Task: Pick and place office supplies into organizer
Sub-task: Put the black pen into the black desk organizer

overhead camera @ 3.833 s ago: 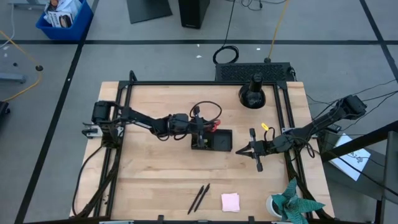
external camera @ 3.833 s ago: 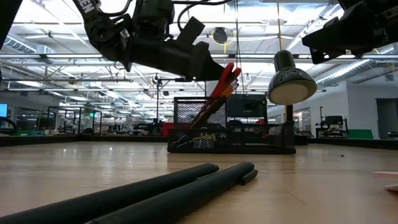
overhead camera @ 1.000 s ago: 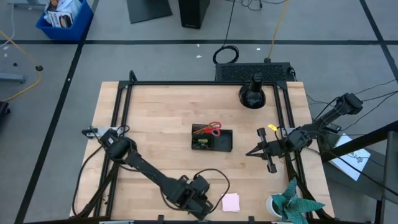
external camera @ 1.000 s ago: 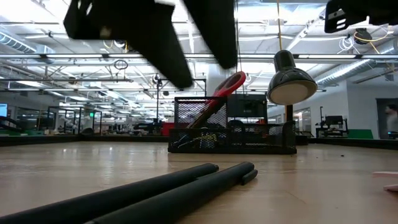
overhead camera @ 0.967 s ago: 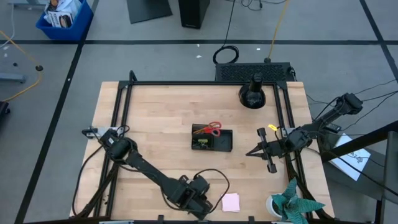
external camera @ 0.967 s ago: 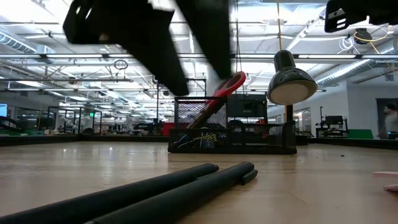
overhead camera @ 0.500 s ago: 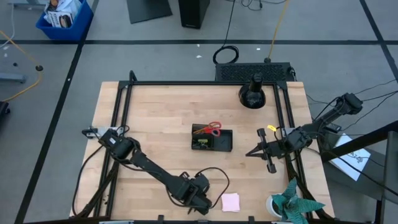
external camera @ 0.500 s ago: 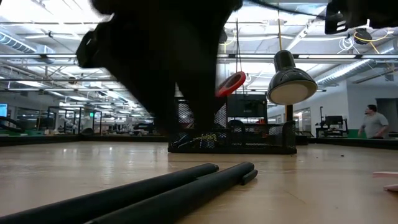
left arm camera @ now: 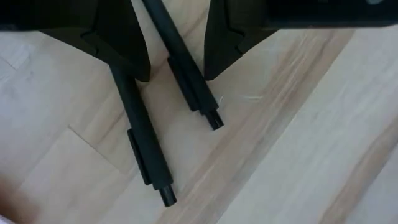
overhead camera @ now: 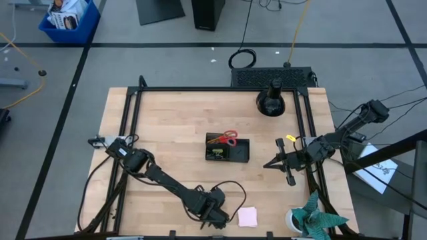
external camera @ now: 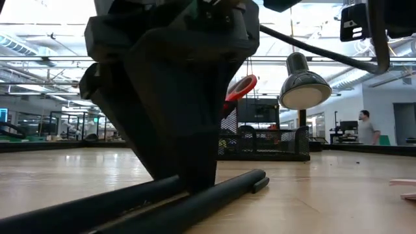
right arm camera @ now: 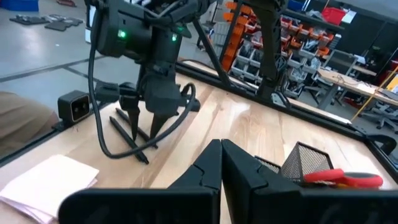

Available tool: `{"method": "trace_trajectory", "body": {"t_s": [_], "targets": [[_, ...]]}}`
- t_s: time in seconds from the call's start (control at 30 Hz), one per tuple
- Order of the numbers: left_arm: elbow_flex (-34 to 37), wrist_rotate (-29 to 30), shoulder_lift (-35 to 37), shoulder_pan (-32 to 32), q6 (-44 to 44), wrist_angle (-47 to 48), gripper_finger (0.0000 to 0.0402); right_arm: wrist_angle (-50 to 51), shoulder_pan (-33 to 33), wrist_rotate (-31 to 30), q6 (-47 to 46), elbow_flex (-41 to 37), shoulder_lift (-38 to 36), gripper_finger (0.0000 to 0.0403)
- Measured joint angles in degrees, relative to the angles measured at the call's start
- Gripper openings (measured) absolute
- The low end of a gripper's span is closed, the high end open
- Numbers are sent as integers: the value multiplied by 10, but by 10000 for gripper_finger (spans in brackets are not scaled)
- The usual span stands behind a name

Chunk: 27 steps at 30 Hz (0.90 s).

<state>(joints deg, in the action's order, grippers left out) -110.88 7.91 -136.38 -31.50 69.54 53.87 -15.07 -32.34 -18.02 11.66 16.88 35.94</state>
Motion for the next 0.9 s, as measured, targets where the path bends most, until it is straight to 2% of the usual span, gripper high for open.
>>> {"method": "trace_trajectory", "body": {"t_s": [0.27, 0.4, 0.5, 0.77, 0.9], "targets": [[-2, -21, -16, -6, -5, 70, 159, 1, 0, 0, -4, 0, 1, 0], [-1, -30, -17, -6, -10, 73, 153, 1, 0, -1, -4, 0, 1, 0], [-1, -42, -17, -6, -14, 66, 126, 1, 0, -1, -5, 0, 1, 0], [2, -33, -17, -7, -41, 26, 17, 12, 0, 1, -20, -1, 1, 0], [3, 1, -16, -9, -75, 5, 23, -3, 0, 1, -20, -16, 1, 0]]}}
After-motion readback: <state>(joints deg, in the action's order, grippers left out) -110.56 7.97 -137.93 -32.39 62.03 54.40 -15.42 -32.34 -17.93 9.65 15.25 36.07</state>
